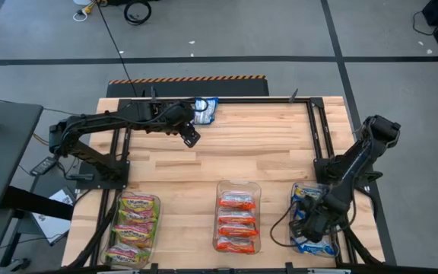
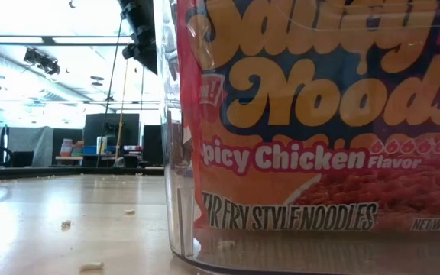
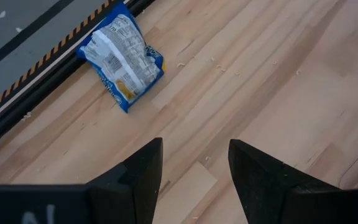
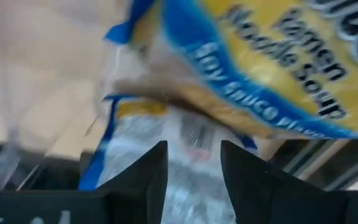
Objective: Sort Maruchan noodles
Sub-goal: Put the blue noodle pack into the right transparent bin
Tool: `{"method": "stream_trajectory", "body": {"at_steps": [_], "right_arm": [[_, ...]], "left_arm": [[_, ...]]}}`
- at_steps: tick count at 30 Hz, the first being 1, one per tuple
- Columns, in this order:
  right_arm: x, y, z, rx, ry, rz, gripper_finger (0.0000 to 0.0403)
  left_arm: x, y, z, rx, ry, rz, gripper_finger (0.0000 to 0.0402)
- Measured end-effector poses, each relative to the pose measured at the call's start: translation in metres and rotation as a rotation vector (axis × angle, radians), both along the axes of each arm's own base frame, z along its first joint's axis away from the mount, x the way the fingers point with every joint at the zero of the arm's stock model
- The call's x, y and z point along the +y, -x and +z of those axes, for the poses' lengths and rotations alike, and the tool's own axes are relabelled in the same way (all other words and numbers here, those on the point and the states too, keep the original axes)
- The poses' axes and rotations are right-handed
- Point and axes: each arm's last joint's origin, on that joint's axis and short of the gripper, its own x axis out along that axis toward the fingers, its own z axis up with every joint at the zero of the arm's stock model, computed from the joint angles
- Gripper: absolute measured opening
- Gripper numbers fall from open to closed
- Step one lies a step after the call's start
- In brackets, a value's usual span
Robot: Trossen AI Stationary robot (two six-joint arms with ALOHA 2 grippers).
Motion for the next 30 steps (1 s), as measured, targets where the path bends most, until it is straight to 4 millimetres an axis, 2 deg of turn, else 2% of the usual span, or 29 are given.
{"method": "stream_trajectory", "body": {"at_steps": [4, 7, 12, 15, 22, 30], "right_arm": [[-0.002, 0.012, -0.017, 0.017, 0.029, -0.071, 0.0157], [-0.004, 0.01, -0.03, -0.014, 0.003, -0.084, 0.016], [-0.02, 0.014, -0.049, 0.012, 0.042, -0.11, 0.0165], [-0.028, 0.016, -0.048, 0.044, 0.129, -0.127, 0.0165], [-0.04, 0.015, -0.03, 0.021, 0.361, -0.127, 0.0165], [-0.043, 0.013, -0.026, 0.038, 0.374, -0.114, 0.0165]], "left_arm": [[0.0, 0.0, 0.0, -0.005, -0.001, 0.0, 0.0187], [0.0, 0.0, 0.0, -0.006, -0.002, 0.0, 0.0187], [0.0, -0.001, 0.001, -0.008, -0.002, 0.0, 0.0187], [0.0, -0.001, 0.001, -0.01, -0.001, 0.003, 0.0187], [0.0, -0.001, 0.001, -0.021, 0.012, 0.015, 0.0187], [0.004, -0.001, 0.001, -0.051, 0.04, 0.055, 0.0187]]}}
